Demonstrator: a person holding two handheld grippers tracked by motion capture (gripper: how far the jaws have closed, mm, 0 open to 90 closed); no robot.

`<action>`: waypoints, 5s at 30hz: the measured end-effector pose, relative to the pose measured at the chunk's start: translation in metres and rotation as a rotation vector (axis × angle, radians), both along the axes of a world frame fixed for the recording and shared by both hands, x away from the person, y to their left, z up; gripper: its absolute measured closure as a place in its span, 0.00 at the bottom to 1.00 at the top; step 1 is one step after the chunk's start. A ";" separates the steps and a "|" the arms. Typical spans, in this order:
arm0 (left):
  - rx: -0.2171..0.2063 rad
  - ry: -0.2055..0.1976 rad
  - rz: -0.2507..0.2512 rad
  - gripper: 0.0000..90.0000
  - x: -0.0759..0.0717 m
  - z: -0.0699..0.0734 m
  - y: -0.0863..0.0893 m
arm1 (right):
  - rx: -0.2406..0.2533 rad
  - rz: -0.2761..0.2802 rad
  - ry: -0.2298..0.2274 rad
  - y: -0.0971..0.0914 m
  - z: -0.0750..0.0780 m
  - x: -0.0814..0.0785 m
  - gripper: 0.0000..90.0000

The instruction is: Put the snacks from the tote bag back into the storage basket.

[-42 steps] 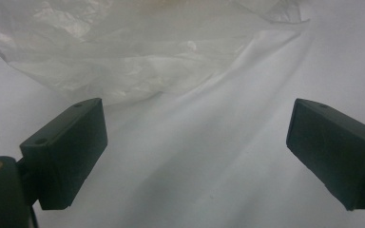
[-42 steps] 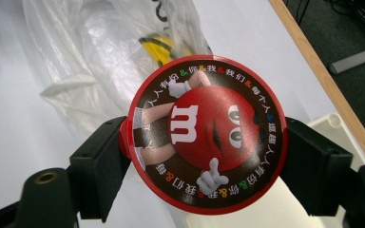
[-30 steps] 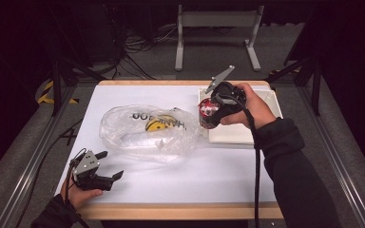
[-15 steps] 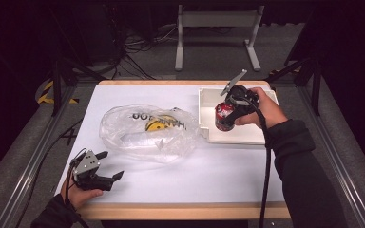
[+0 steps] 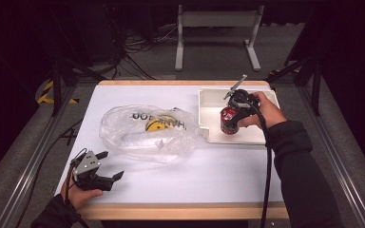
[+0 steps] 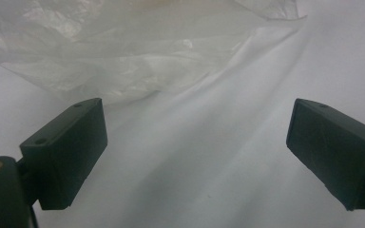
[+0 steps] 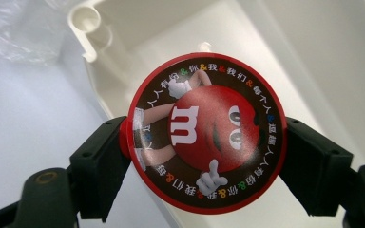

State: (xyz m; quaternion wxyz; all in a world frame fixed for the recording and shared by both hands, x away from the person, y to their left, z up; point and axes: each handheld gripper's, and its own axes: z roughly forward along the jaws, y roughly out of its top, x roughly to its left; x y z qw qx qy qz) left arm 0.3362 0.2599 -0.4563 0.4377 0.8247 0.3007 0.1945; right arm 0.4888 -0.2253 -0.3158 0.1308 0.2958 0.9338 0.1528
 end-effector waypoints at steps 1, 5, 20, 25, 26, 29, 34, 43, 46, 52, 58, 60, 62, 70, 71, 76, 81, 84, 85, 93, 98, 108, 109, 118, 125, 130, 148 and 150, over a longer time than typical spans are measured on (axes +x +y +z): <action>0.000 0.000 0.001 0.08 0.000 0.000 0.000 | -0.017 -0.004 0.006 -0.001 -0.005 0.002 0.25; 0.000 -0.003 -0.001 0.08 0.000 0.000 0.000 | -0.028 -0.013 0.012 -0.003 -0.011 0.006 0.25; -0.008 -0.005 -0.002 0.08 -0.001 0.000 0.001 | -0.052 -0.029 0.039 -0.010 -0.032 0.018 0.25; -0.012 -0.008 -0.004 0.08 -0.001 0.000 0.001 | -0.057 -0.033 0.044 -0.011 -0.038 0.021 0.25; -0.015 -0.008 -0.005 0.08 -0.001 0.000 0.001 | -0.060 -0.040 0.049 -0.011 -0.040 0.022 0.25; -0.016 -0.008 -0.006 0.08 -0.001 0.000 0.002 | -0.063 -0.037 0.052 -0.011 -0.043 0.024 0.25; -0.012 -0.008 -0.008 0.08 -0.001 0.000 0.001 | -0.061 -0.035 0.050 -0.011 -0.045 0.026 0.25; -0.016 -0.009 -0.010 0.08 -0.001 0.000 0.002 | -0.067 -0.043 0.057 -0.010 -0.046 0.028 0.25; -0.020 -0.010 -0.008 0.08 -0.001 0.000 0.002 | -0.065 -0.045 0.056 -0.011 -0.047 0.028 0.25; -0.023 -0.011 -0.009 0.08 -0.002 0.000 0.002 | -0.059 -0.050 0.053 -0.012 -0.047 0.028 0.25; -0.022 -0.011 -0.012 0.08 -0.001 0.000 0.002 | -0.070 -0.056 0.045 -0.010 -0.048 0.027 0.25; -0.024 -0.010 -0.012 0.08 -0.002 0.000 0.002 | -0.070 -0.057 0.045 -0.010 -0.048 0.027 0.25; -0.025 -0.010 -0.013 0.08 -0.001 0.000 0.002 | -0.072 -0.059 0.043 -0.010 -0.048 0.026 0.25; -0.026 -0.009 -0.015 0.08 -0.001 0.000 0.002 | -0.081 -0.067 0.002 -0.007 -0.043 0.023 0.24; -0.026 -0.008 -0.014 0.08 -0.001 0.000 0.002 | -0.073 -0.065 -0.002 -0.007 -0.042 0.023 0.24; -0.029 -0.006 -0.015 0.08 -0.001 -0.001 0.002 | -0.065 -0.070 -0.027 -0.005 -0.037 0.020 0.24; -0.028 -0.009 -0.014 0.08 -0.001 -0.001 0.002 | -0.052 -0.066 -0.054 -0.004 -0.030 0.016 0.24; -0.034 -0.008 -0.014 0.08 -0.001 -0.001 0.002 | -0.047 -0.069 -0.069 -0.004 -0.027 0.013 0.24; -0.031 -0.008 -0.013 0.08 -0.001 0.000 0.003 | -0.049 -0.068 -0.071 -0.004 -0.026 0.013 0.24; -0.032 -0.007 -0.014 0.08 -0.002 -0.001 0.002 | -0.026 -0.067 -0.123 -0.005 -0.011 0.002 0.24; -0.033 -0.010 -0.014 0.08 -0.001 0.000 0.003 | 0.001 -0.047 -0.157 -0.004 -0.002 -0.008 0.23; -0.032 -0.012 -0.017 0.08 -0.001 0.000 0.003 | 0.003 -0.019 -0.199 -0.003 0.003 -0.025 0.23; -0.032 -0.013 -0.017 0.08 -0.001 0.000 0.003 | -0.001 -0.011 -0.207 -0.002 0.004 -0.029 0.23; -0.028 -0.014 -0.018 0.08 -0.002 0.000 0.003 | 0.014 0.001 -0.247 -0.006 0.004 -0.045 0.22; -0.025 -0.013 -0.018 0.08 -0.002 0.000 0.003 | 0.022 0.012 -0.265 -0.011 -0.001 -0.057 0.22; -0.025 -0.013 -0.018 0.08 -0.001 0.000 0.002 | 0.024 0.012 -0.273 -0.016 -0.006 -0.064 0.21; -0.023 -0.008 -0.019 0.08 -0.001 0.000 0.002 | 0.080 0.009 -0.329 -0.044 -0.027 -0.103 0.19; -0.022 -0.009 -0.020 0.08 -0.002 0.000 0.002 | 0.094 0.002 -0.339 -0.046 -0.030 -0.107 0.19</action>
